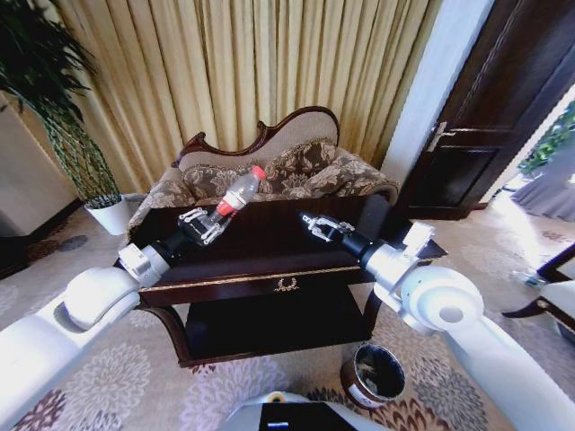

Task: Move to the front of the table and place the trash on the table into the trash bin.

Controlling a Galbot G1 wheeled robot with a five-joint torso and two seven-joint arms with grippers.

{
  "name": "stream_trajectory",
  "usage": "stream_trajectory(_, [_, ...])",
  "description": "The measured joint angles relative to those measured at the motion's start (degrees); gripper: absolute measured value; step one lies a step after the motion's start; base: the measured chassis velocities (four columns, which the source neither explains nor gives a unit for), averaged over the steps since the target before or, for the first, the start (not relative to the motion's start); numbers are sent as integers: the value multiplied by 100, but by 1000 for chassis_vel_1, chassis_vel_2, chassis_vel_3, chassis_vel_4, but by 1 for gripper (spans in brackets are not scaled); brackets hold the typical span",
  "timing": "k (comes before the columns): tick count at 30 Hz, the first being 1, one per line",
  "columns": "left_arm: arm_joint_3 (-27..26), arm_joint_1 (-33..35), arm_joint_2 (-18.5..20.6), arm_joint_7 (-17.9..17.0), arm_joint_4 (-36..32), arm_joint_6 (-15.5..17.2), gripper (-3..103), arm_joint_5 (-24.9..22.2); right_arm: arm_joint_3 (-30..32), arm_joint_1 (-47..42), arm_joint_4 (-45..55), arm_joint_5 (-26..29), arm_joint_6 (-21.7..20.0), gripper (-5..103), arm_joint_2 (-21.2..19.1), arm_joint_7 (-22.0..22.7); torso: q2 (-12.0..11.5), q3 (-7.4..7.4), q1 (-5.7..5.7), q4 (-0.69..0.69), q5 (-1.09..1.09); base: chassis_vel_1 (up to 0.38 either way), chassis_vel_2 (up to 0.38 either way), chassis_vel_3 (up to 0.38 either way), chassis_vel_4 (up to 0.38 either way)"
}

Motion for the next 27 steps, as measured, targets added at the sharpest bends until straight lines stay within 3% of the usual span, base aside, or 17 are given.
stream_trajectory(8, [212, -139, 86, -44, 40, -278, 27, 104, -182, 395, 89, 226, 27, 100, -107, 40, 0, 0, 0, -1, 0, 0, 0, 0, 0])
stream_trajectory(16, [507, -623, -108, 79, 827, -600, 27, 89, -356, 555, -185, 69, 28, 100, -122, -56, 0, 0, 0, 0, -1, 0, 0, 0, 0])
stream_trajectory(21, [1246, -1752, -263, 229, 1501, -834, 27, 43, -431, 666, -378, -7, 27, 100, -189, -164, 0, 0, 0, 0, 0, 0, 0, 0, 0])
stream_trajectory(23, [1349, -1878, -280, 241, 1547, -846, 27, 35, -439, 690, -414, -19, 26, 100, -191, -184, 0, 0, 0, 0, 0, 0, 0, 0, 0])
stream_trajectory(26, [2319, -2740, -478, 257, 1778, -849, 27, -11, -486, 808, -652, -91, 25, 100, -159, -269, 0, 1, 0, 0, 0, 0, 0, 0, 0])
stream_trajectory(27, [2319, -2740, -478, 257, 1778, -849, 27, -11, -486, 808, -652, -91, 25, 100, -159, -269, 0, 1, 0, 0, 0, 0, 0, 0, 0])
